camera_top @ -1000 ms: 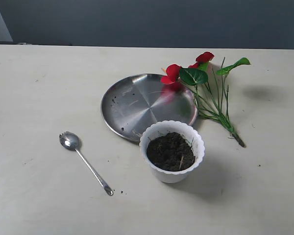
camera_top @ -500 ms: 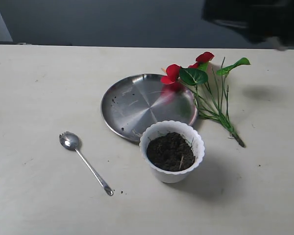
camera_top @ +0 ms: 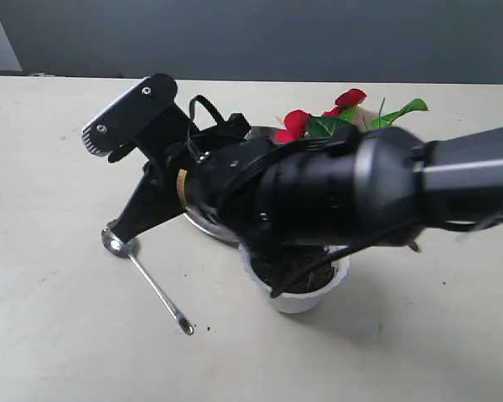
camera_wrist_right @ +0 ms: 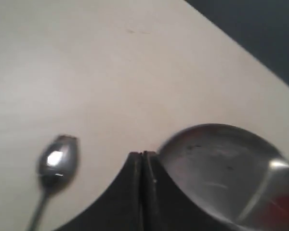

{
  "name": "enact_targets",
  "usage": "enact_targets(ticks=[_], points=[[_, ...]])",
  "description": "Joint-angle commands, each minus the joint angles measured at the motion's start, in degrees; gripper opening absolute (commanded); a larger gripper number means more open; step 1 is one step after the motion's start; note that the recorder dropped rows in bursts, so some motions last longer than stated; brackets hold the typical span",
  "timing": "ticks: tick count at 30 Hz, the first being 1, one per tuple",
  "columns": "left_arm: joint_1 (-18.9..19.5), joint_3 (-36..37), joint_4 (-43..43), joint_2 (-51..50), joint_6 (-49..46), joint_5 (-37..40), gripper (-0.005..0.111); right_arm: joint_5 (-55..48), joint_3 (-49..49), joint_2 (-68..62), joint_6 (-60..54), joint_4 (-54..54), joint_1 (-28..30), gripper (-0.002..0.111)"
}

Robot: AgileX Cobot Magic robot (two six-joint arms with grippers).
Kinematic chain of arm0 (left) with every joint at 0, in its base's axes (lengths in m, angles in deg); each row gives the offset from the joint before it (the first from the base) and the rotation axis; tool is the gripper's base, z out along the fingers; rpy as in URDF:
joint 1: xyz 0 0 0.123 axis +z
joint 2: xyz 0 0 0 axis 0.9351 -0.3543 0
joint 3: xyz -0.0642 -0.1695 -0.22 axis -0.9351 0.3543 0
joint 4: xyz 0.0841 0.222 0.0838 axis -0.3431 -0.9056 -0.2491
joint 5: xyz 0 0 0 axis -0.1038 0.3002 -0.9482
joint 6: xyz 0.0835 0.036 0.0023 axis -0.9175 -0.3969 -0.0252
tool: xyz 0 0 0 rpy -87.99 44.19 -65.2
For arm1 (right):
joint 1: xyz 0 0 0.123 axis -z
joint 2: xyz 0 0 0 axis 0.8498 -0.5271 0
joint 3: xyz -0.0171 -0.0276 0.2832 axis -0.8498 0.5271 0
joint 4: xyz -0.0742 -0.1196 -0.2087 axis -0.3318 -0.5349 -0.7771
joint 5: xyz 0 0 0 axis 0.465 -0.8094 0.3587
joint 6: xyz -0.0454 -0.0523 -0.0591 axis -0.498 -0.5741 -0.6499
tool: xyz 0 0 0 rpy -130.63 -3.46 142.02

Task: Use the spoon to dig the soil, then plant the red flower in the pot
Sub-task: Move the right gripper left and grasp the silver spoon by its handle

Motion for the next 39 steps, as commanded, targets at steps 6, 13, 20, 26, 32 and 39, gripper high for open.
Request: enact_targets(ticks=[6,13,20,26,32,39], points=[[-0.28,-0.13,0.41,0.13,0.31,-0.19,0.000,-17.11,-17.61,-7.16,-86.04,88.59,-0.34,-0.001],[-0.28,-0.13,0.41,0.13,0.31,-0.19,0.000,-19.69,-21.04,-16.16,-86.01,89.71,-0.34,0.016],[-0.28,-0.13,0.41,0.13,0.31,-0.19,0.000,-18.54,-21.18,-19.87,-86.01,91.57,-0.34,0.055],[-0.28,-0.13,0.41,0.13,0.31,-0.19,0.000,-19.07,-21.18,-19.88,-85.91,91.44,-0.34,0.051],[-0.28,-0.13,0.41,0.13,0.31,-0.19,0.000,-20.17,-21.18,-19.88,-85.91,91.44,-0.34,0.006],[-0.28,-0.13,0.41,0.13,0.31,-0.19,0.000,-22.49,-21.18,-19.63,-86.03,91.44,-0.45,-0.001]])
